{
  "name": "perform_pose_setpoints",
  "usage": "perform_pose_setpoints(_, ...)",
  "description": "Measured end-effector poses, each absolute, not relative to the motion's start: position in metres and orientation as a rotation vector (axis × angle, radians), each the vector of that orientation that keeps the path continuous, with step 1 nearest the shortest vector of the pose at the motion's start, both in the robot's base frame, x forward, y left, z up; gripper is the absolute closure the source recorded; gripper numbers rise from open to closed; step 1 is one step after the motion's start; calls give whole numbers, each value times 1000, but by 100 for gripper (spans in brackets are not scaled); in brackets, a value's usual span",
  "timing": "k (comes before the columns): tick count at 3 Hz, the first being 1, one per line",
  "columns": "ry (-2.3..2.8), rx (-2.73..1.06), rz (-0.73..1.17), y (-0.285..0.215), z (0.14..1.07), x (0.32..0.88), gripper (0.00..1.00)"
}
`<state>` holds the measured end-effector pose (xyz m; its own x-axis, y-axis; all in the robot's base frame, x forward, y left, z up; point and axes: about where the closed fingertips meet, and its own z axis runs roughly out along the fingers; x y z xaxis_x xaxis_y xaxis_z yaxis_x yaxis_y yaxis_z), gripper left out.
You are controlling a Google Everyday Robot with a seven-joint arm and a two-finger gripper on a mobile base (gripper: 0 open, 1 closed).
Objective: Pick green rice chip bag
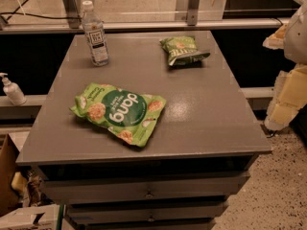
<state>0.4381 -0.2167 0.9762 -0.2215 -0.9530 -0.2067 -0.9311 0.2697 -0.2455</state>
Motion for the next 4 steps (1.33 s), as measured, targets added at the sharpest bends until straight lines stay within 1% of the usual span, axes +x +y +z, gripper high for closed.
perform_pose_setpoints(1, 2232, -1725, -99, -217, 976, 438, 0)
perform_pose_setpoints(2, 2132, -1753, 3, -202, 975, 453, 0)
perform_pose_setpoints(3, 1941, -1814, 224, -152, 957, 486, 0)
perform_pose_setpoints(4, 1783, -1863, 425, -96, 940, 498, 0)
